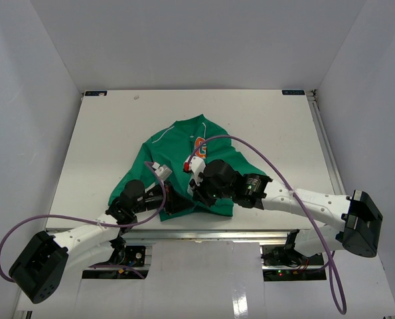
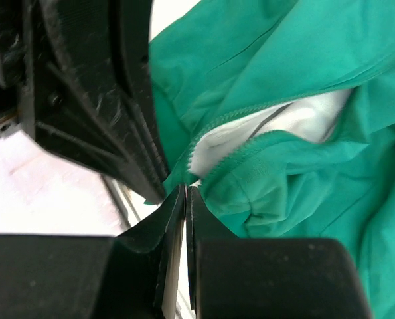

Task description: Zip up the jacket

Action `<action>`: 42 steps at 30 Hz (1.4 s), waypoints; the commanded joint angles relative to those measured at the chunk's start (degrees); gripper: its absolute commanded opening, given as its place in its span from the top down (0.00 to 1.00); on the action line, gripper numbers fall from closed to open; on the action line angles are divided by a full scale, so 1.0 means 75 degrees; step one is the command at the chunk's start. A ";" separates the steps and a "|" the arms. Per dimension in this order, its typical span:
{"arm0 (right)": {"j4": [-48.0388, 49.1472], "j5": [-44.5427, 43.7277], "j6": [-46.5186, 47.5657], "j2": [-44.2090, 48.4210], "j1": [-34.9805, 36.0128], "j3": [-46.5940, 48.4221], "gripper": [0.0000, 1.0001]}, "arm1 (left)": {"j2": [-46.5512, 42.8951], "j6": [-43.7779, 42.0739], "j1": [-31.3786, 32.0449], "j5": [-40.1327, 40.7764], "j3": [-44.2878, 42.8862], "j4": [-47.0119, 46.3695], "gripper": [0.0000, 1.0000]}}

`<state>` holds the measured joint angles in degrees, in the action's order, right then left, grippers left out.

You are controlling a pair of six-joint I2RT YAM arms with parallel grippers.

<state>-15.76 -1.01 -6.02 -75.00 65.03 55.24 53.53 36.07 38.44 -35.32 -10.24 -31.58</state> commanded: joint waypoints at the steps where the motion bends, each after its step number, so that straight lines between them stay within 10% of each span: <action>1: 0.0834 -0.1011 -0.0027 0.0191 -0.0034 0.0053 0.92 | -0.0156 0.0051 0.0016 -0.0250 -0.0193 -0.0286 1.00; 18: 0.3119 -0.0944 0.0087 0.0760 -0.0045 -0.1022 0.92 | -0.0121 0.0067 0.0019 -0.0307 -0.0230 -0.0260 1.00; 20: 0.3122 -0.0940 -0.0080 0.0837 -0.0044 -0.1126 0.92 | -0.0174 0.0079 0.0016 -0.0002 -0.0398 0.0238 0.93; 23: 0.3505 -0.0949 -0.0472 0.1171 -0.0045 -0.1591 0.92 | -0.0404 0.0229 -0.0005 0.0421 -0.0463 0.0413 0.52; 26: 0.3862 -0.1190 -0.0831 0.1498 -0.0045 -0.1969 0.92 | -0.0625 0.0551 -0.0016 0.0486 -0.0399 0.0260 0.33; 42: 0.5224 -0.1252 -0.1542 0.1864 0.0062 -0.2836 0.92 | 0.0135 0.1161 -0.0016 0.0346 -0.0229 -0.0815 0.32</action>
<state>17.47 -9.35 -16.09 -62.19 65.00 34.88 53.80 44.16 38.37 -33.00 -11.95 -33.82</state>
